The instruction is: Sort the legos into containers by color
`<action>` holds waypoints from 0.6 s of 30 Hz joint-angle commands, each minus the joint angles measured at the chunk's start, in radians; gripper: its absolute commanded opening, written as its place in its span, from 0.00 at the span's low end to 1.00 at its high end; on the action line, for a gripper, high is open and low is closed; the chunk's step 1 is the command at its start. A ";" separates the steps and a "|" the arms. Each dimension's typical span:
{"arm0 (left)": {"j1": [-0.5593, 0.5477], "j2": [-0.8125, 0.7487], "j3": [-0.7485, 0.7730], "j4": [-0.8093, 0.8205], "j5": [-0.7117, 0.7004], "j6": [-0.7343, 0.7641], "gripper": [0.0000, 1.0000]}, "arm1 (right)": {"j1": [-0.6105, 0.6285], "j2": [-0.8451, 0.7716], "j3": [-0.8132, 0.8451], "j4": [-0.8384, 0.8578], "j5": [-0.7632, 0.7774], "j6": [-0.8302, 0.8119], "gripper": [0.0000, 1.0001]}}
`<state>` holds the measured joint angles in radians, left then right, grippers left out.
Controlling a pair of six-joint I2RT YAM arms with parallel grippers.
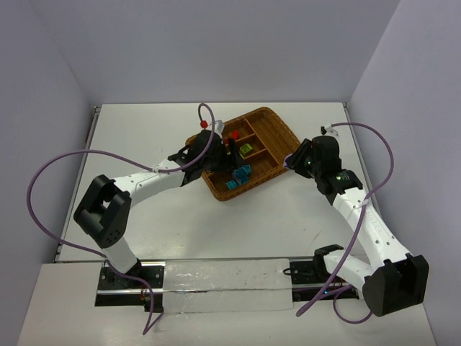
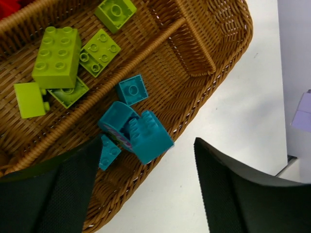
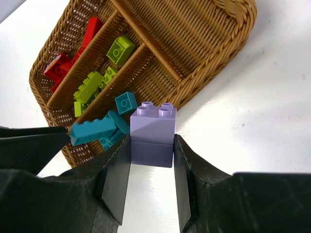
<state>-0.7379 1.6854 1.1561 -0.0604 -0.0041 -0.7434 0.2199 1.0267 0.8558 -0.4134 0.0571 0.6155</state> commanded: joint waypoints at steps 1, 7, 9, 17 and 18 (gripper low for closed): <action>-0.009 -0.124 -0.020 -0.035 -0.075 0.025 0.90 | -0.002 -0.024 -0.003 0.022 -0.004 -0.012 0.00; -0.023 -0.265 -0.034 -0.085 -0.186 0.068 0.90 | -0.002 -0.020 -0.001 0.024 -0.004 -0.013 0.00; -0.023 -0.282 -0.027 -0.111 -0.219 0.082 0.90 | -0.002 -0.017 -0.001 0.028 -0.014 -0.011 0.00; -0.023 -0.238 0.029 -0.143 -0.188 0.090 0.88 | 0.001 -0.020 0.008 0.031 -0.050 -0.026 0.00; -0.024 -0.235 0.033 -0.137 -0.168 0.090 0.88 | 0.001 -0.022 0.007 0.035 -0.052 -0.032 0.00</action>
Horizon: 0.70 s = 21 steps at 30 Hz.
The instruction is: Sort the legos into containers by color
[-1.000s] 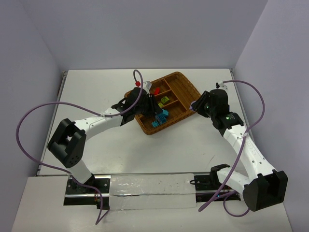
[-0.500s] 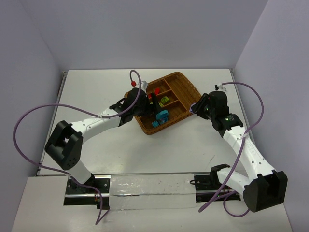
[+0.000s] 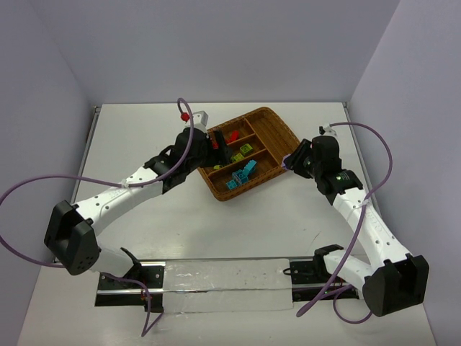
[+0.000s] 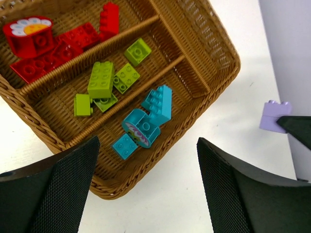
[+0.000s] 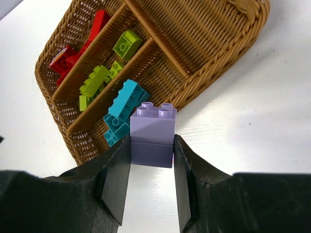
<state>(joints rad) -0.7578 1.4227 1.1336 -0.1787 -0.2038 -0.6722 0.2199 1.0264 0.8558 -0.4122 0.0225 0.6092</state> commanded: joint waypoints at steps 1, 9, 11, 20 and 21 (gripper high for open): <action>-0.007 0.032 0.060 -0.010 0.054 0.020 0.88 | 0.002 -0.026 0.004 0.043 -0.048 -0.032 0.00; -0.009 0.056 0.061 0.129 0.441 0.040 0.85 | 0.006 -0.068 -0.052 0.203 -0.381 -0.090 0.00; -0.005 0.039 0.039 0.155 0.449 0.028 0.85 | 0.008 -0.080 -0.072 0.231 -0.431 -0.106 0.00; 0.061 0.100 0.116 0.139 0.638 -0.093 0.89 | 0.079 -0.141 -0.087 0.177 -0.441 -0.254 0.00; 0.069 0.108 0.121 0.137 0.662 -0.107 0.89 | 0.092 -0.144 -0.084 0.167 -0.430 -0.255 0.00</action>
<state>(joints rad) -0.7251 1.4882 1.1713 -0.0830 0.2925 -0.7006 0.2596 0.9114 0.7620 -0.2513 -0.3958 0.4480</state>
